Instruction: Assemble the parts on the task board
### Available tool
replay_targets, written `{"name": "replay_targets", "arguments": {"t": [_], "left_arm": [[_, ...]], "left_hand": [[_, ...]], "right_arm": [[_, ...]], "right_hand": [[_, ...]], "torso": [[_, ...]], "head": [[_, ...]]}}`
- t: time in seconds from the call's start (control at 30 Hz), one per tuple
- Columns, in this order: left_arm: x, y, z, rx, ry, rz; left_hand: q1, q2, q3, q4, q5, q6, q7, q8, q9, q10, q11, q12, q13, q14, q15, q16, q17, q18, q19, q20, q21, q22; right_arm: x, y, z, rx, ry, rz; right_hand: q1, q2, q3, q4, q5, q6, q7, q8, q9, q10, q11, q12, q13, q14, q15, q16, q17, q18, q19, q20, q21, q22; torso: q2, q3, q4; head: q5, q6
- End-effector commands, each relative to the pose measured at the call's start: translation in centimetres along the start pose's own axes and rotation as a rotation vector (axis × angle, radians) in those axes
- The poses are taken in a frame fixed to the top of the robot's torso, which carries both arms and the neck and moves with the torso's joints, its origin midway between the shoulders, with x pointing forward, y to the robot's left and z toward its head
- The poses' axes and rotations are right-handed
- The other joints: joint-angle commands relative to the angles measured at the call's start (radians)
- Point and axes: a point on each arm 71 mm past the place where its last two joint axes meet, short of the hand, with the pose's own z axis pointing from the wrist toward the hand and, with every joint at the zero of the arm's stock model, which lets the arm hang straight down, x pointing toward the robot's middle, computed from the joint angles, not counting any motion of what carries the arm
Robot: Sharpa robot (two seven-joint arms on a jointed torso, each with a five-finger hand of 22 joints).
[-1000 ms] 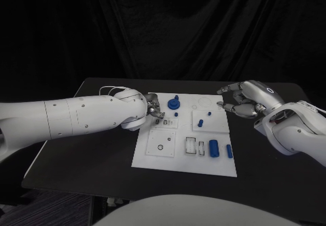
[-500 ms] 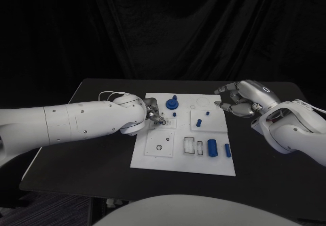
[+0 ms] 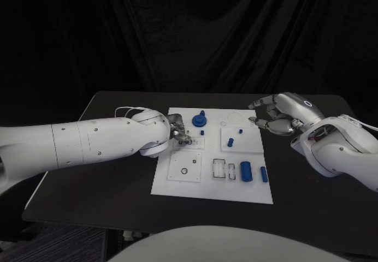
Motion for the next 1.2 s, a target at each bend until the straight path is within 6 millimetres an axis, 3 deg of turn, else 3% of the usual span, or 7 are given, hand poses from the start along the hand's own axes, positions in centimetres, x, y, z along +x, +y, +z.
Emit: {"name": "replay_targets", "arguments": {"t": [0.03,0.7,1.2], "left_arm": [[1.04,0.02,0.12,-0.003,0.049,-0.011],[1.15,-0.39,0.22,0.008,0.048,-0.016],[0.92,-0.23,0.23,0.011,0.026,-0.030]], "left_hand": [[-0.005,0.001,0.061,-0.054,-0.002,0.022,-0.024,-0.006,0.000,0.102,-0.007,0.003,0.262,0.106,-0.008,0.003,0.263,0.011,0.023,-0.007,-0.006,0.196],[-0.007,0.002,0.065,-0.055,0.000,0.021,-0.024,-0.008,0.001,0.102,-0.008,0.003,0.262,0.106,-0.008,0.003,0.263,0.013,0.020,-0.007,-0.014,0.194],[-0.009,0.003,0.070,-0.056,0.002,0.021,-0.024,-0.010,0.002,0.102,-0.008,0.003,0.262,0.106,-0.009,0.003,0.263,0.013,0.020,-0.008,-0.016,0.194]], "right_arm": [[0.05,-0.20,0.02,0.022,0.004,0.001],[0.30,-0.39,0.12,0.029,0.014,-0.001],[0.52,-0.56,0.08,0.036,0.022,0.003]], "right_hand": [[0.009,0.002,0.006,0.002,0.004,0.009,-0.001,0.004,-0.002,0.095,0.008,-0.006,0.252,0.107,0.007,0.003,0.263,0.020,0.012,0.007,-0.003,0.203],[0.011,0.002,0.008,0.002,0.007,0.010,0.000,0.004,-0.002,0.093,0.008,-0.008,0.250,0.107,0.008,0.003,0.263,0.022,0.009,0.008,-0.009,0.201],[0.013,0.002,0.009,0.002,0.008,0.011,0.001,0.003,-0.003,0.091,0.009,-0.009,0.248,0.107,0.008,0.003,0.263,0.023,0.008,0.008,-0.011,0.200]], "torso": [[0.000,-0.0003,-0.0001],[0.000,-0.0002,-0.0003],[0.000,-0.0001,0.0001]], "head": [[0.001,0.000],[0.002,0.000],[-0.005,0.000]]}}
